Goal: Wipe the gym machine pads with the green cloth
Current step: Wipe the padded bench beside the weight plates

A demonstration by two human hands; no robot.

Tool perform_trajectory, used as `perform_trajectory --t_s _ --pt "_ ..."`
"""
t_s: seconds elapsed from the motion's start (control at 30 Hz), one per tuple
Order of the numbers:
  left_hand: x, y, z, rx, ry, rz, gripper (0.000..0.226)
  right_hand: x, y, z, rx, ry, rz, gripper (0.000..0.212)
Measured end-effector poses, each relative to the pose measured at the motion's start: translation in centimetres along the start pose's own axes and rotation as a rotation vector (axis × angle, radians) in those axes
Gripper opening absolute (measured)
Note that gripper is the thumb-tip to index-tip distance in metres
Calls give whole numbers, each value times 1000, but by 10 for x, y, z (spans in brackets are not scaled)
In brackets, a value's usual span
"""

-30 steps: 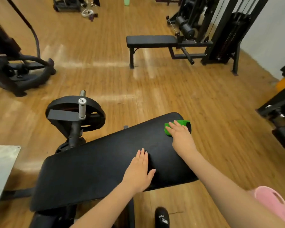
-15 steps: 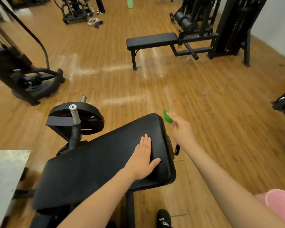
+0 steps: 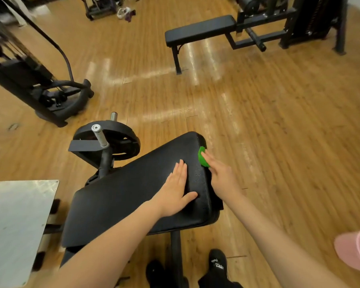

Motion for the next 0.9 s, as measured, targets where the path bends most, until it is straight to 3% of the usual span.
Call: perform_trajectory --t_s 0.3,0.5,0.63,0.9 --pt "3 2 -2 -8 -13 -6 87 -95 -16 -5 -12 54 -5 61" --pt "1 1 -1 3 -25 -16 87 -41 4 18 -14 -25 25 55" --pt "-1 0 0 25 -38 -9 87 5 15 8 -106 41 19 55" --pt "0 0 1 11 -45 -10 85 -20 14 -7 -136 -41 -47 54"
Point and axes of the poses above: each hand's wrist, its own x-axis towards the middle knuckle, its own z-axis out of the back of the hand, y = z × x, the point moved 4 cm from there along x, towards the middle knuckle, and after that the axes turned 1 degree about y, right-handed, at the moved point
